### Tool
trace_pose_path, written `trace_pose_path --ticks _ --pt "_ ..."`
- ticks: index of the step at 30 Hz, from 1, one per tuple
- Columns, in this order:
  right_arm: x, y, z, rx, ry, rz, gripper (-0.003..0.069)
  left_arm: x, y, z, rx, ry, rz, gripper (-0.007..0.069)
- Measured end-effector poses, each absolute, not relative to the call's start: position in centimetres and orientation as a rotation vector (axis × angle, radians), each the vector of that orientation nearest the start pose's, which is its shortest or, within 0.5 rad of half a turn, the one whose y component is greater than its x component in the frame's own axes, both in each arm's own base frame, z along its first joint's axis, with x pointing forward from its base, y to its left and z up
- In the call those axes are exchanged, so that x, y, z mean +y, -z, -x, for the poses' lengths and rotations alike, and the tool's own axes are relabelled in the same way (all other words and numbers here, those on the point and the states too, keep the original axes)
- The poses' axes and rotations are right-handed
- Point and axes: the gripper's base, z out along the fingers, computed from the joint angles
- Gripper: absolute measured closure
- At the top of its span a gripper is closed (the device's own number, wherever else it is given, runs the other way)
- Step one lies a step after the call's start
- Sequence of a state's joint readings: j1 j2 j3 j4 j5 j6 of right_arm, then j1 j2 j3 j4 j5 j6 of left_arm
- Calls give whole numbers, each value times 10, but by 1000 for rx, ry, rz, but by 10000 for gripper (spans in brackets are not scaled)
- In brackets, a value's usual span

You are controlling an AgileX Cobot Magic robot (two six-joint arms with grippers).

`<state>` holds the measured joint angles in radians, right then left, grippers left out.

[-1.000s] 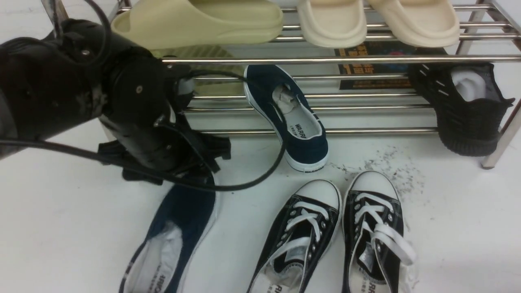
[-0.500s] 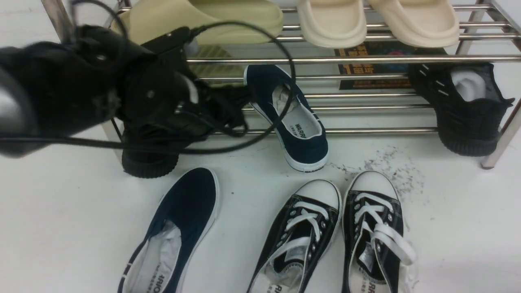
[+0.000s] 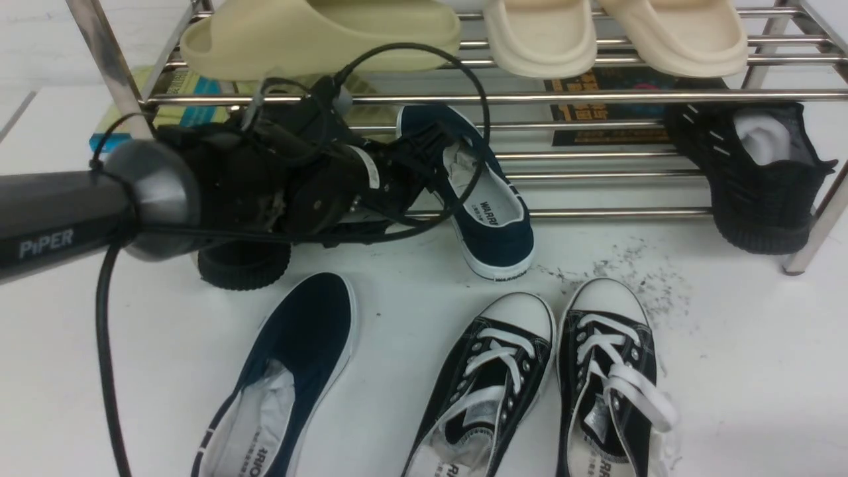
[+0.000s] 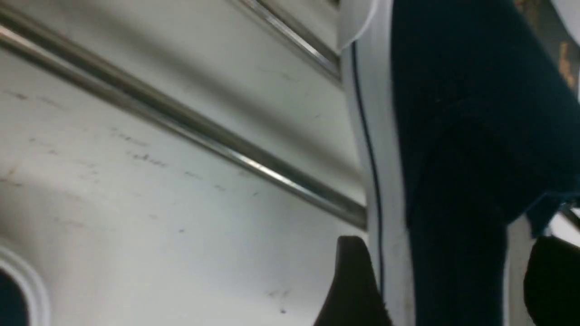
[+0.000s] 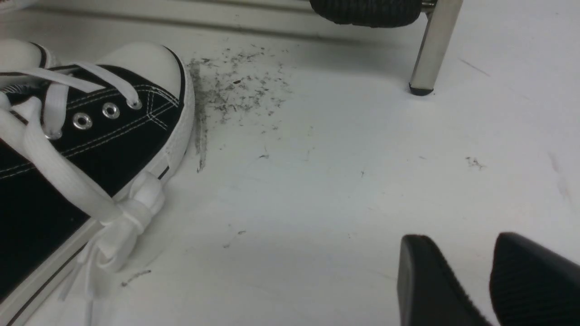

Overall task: Take the shoes off the shelf with your hand on the white table.
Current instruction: 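Grasp a shoe standing on the lower shelf of the shoe rack with the left gripper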

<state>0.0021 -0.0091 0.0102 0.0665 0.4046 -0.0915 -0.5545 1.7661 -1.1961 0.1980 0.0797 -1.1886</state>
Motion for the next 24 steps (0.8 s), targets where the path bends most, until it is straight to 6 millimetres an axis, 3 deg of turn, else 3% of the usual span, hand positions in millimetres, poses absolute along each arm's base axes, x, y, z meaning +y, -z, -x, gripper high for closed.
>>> trace_pose_path --ticks 13,18,24 --pt "2 -174 -52 1888 -5 48 419 -216 -268 -360 2287 729 490 123" --pt "2 -174 -52 1888 -5 48 419 -224 -258 -366 2336 709 524 123" --pt "2 -174 -52 1888 -5 48 419 -246 -242 -368 2373 716 482 123"
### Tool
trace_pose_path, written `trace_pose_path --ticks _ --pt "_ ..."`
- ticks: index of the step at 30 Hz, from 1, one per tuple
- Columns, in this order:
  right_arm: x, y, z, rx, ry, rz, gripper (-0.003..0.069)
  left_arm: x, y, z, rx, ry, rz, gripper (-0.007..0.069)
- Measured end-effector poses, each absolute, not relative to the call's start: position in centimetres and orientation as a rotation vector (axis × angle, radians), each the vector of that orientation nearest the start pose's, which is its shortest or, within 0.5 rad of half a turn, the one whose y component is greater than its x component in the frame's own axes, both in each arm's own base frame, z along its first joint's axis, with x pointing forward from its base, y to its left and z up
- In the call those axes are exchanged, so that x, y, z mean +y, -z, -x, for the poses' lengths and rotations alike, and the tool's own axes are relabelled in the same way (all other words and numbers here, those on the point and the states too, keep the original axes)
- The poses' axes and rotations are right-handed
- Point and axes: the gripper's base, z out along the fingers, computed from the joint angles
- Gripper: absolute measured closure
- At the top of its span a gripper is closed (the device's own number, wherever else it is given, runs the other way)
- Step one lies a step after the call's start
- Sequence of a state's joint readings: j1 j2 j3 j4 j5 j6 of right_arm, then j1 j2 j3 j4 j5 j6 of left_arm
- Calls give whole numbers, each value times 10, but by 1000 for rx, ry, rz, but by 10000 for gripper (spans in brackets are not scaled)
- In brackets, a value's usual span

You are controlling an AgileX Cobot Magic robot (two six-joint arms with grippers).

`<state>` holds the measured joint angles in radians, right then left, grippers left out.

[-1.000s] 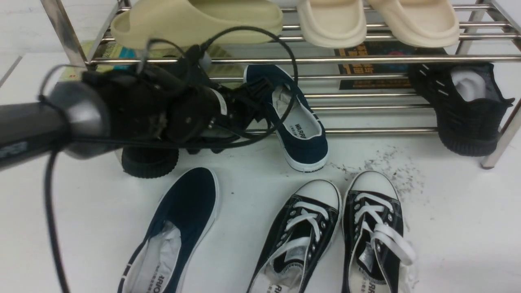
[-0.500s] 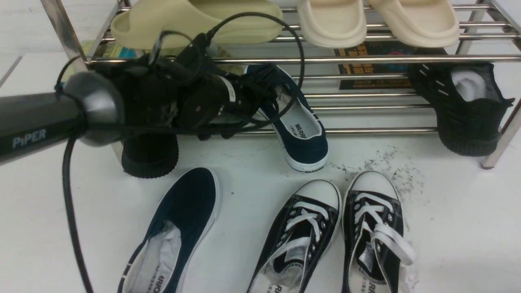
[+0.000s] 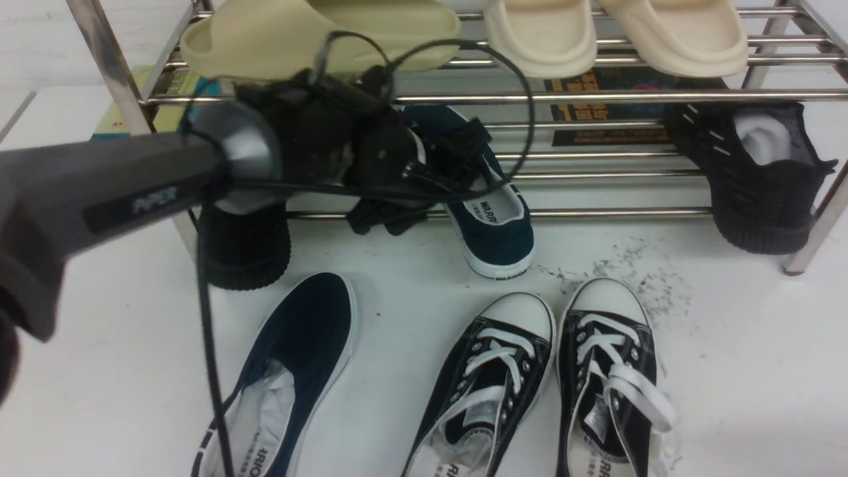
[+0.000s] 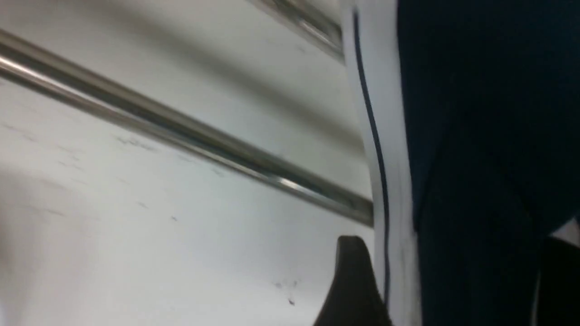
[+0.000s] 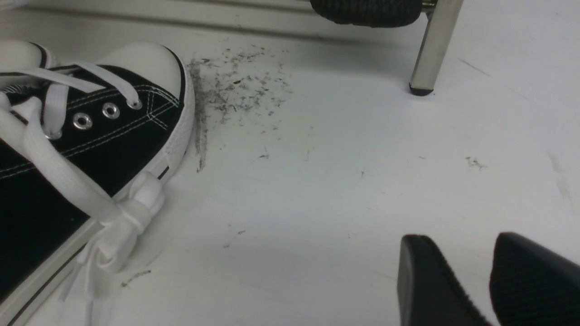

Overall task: Take the shoes off the shelf with your hand on the white table.
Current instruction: 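Grasp a shoe standing on the lower shelf of the shoe rack with the left gripper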

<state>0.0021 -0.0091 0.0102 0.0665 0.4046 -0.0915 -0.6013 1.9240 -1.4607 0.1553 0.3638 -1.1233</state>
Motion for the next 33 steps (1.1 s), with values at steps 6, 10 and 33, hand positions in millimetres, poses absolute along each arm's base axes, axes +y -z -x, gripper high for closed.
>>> trace_pose_path --ticks 6,10,33 --pt "2 -174 -52 1888 -5 48 419 -252 -225 -370 2406 691 472 123" --pt "2 -174 -52 1888 -5 48 419 -253 -219 -372 2410 690 472 126" --pt "2 -174 -52 1888 -5 48 419 -221 -278 -325 2636 328 -21 472"
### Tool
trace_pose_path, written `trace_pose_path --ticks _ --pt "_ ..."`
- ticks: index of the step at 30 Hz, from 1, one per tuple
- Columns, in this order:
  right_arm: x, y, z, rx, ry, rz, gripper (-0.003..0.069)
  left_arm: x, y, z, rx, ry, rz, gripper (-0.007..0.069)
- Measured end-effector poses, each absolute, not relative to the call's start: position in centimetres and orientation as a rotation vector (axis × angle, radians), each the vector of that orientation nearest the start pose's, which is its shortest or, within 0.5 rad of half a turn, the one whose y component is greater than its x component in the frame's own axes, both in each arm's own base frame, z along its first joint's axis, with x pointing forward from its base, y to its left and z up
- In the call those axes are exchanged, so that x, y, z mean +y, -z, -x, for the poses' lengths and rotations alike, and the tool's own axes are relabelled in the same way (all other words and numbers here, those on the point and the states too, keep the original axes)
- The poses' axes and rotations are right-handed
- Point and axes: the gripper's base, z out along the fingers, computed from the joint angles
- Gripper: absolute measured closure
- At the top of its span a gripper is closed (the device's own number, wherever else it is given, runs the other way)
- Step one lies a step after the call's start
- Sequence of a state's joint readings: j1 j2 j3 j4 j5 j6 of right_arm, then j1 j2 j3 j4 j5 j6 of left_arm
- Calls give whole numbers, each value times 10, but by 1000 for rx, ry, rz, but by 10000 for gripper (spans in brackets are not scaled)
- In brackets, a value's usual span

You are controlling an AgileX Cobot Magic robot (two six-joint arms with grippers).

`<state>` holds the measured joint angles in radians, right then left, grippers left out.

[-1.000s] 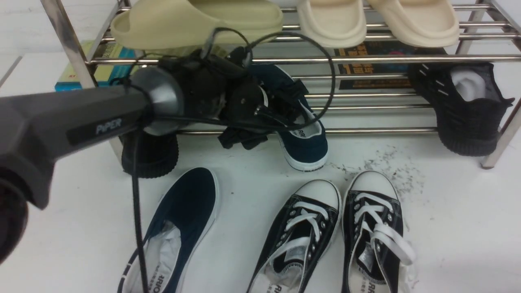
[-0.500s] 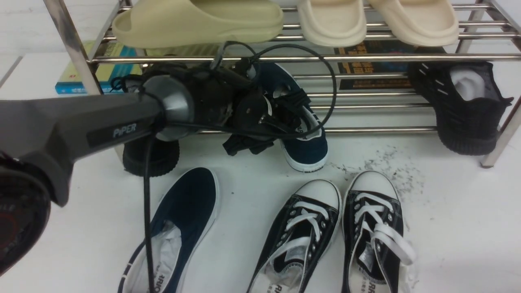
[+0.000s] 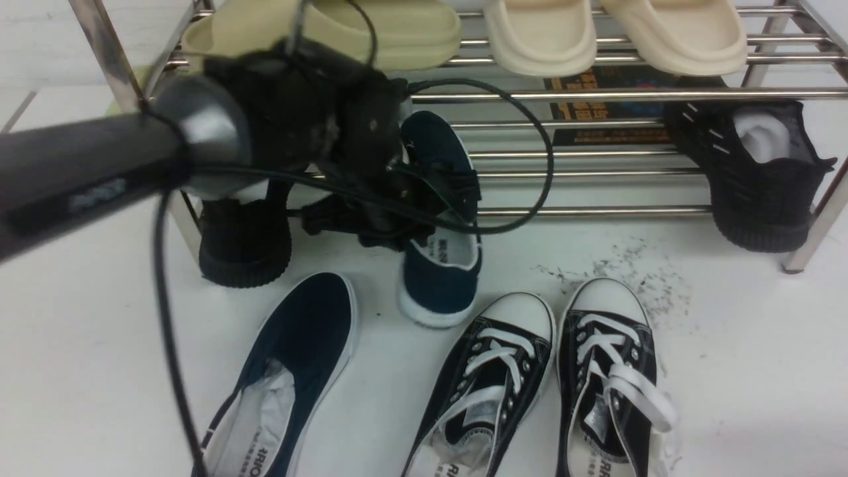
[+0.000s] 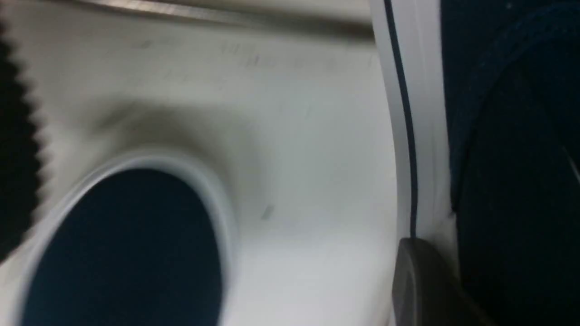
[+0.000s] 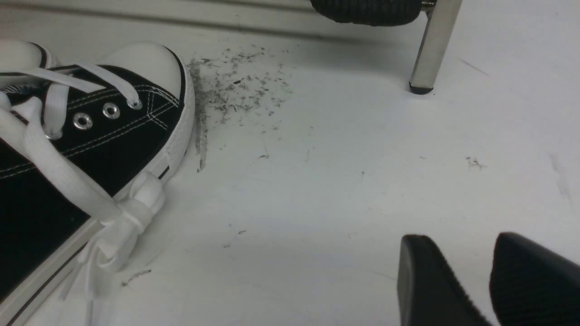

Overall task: Take the shoes off the shelf with your hand on the white table.
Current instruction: 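Grasp a shoe standing on the lower shelf of the shoe rack with the left gripper, then set the held shoe down on the floor in front of the rack with the left gripper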

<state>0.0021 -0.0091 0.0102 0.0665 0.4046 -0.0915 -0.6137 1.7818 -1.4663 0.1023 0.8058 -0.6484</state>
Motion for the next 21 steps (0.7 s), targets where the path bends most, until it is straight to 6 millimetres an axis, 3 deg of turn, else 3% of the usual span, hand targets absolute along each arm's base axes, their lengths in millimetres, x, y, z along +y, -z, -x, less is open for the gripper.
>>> trace_pose_path --ticks 7,12,14,17,21 --pt "2 -174 -52 1888 -5 48 419 -196 -321 -282 2740 236 -372 491" --pt "2 -174 -52 1888 -5 48 419 -186 -330 -265 2799 174 -545 523" --pt "2 -174 -52 1888 -5 48 419 -185 -325 -263 2812 157 -618 569" --pt "2 -174 -52 1888 -5 48 419 -184 -313 -261 2828 144 -672 578" --pt "2 -174 -52 1888 -5 48 419 -177 -279 -254 2888 76 -709 581"
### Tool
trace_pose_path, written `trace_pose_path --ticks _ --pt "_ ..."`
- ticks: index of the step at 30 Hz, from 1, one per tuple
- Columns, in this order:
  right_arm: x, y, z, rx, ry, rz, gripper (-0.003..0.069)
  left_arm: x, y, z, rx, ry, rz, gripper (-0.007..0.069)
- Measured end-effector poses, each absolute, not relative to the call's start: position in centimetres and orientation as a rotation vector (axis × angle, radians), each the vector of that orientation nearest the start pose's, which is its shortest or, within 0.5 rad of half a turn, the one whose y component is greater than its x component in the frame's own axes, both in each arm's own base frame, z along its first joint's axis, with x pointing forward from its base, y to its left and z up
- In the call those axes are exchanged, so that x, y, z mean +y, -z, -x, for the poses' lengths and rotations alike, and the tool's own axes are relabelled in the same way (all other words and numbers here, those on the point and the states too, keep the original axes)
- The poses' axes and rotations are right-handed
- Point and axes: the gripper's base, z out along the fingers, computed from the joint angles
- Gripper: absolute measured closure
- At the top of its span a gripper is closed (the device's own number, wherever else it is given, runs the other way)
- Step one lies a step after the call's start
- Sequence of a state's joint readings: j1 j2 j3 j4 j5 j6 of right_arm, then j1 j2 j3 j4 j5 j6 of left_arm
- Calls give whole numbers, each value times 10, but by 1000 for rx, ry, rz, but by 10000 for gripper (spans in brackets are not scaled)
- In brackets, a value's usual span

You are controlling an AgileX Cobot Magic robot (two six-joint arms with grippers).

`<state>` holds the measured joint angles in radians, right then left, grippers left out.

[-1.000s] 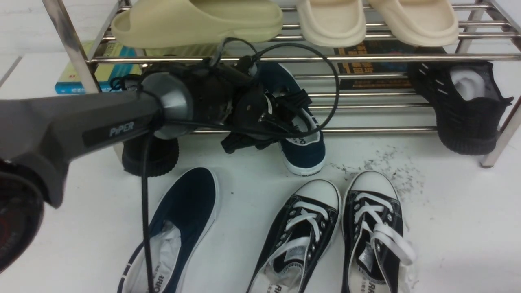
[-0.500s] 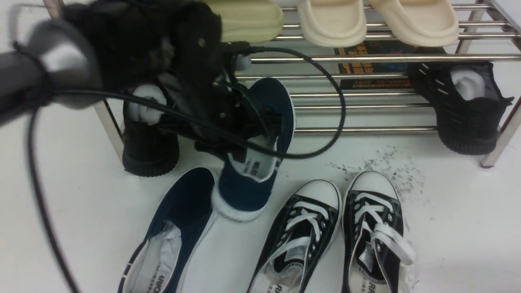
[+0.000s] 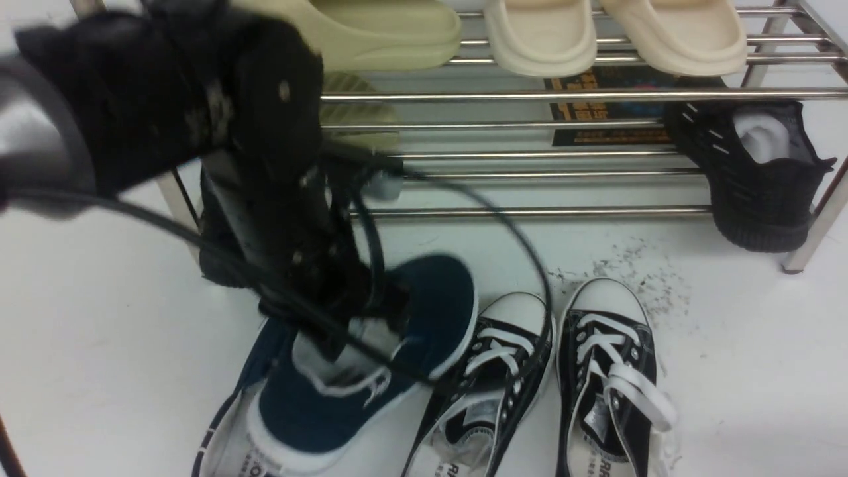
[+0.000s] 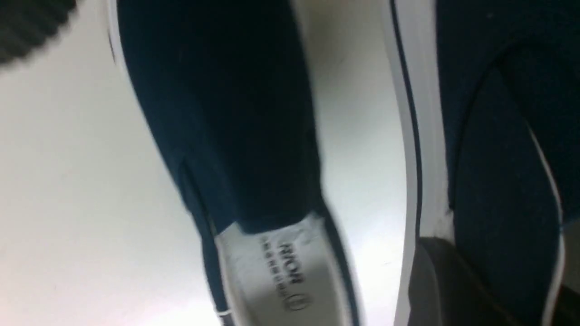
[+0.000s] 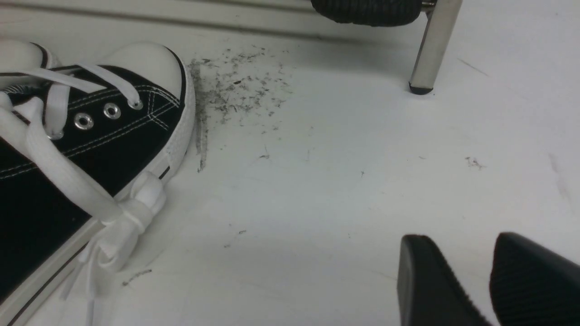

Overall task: Take the shoes off the shelf with your hand on the white table.
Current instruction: 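Set the held shoe down on the floor in front of the rack with the left gripper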

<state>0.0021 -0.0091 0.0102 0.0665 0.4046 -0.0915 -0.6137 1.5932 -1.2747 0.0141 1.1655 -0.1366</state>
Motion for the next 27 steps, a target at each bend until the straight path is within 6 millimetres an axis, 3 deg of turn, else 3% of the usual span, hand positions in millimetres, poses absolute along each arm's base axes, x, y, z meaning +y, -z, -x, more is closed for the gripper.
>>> trace_pose_path --ticks 4,8,14,20,27 --pt "2 -174 -52 1888 -5 48 419 -170 -243 -248 2912 34 -639 582" --pt "2 -174 -52 1888 -5 48 419 -166 -225 -243 2933 53 -483 582" --pt "2 -174 -52 1888 -5 48 419 -165 -225 -242 2940 85 -251 582" --pt "2 -174 -52 1888 -5 48 419 -165 -226 -240 2954 97 -141 582" --pt "2 -174 -52 1888 -5 48 419 -163 -240 -231 2953 214 93 582"
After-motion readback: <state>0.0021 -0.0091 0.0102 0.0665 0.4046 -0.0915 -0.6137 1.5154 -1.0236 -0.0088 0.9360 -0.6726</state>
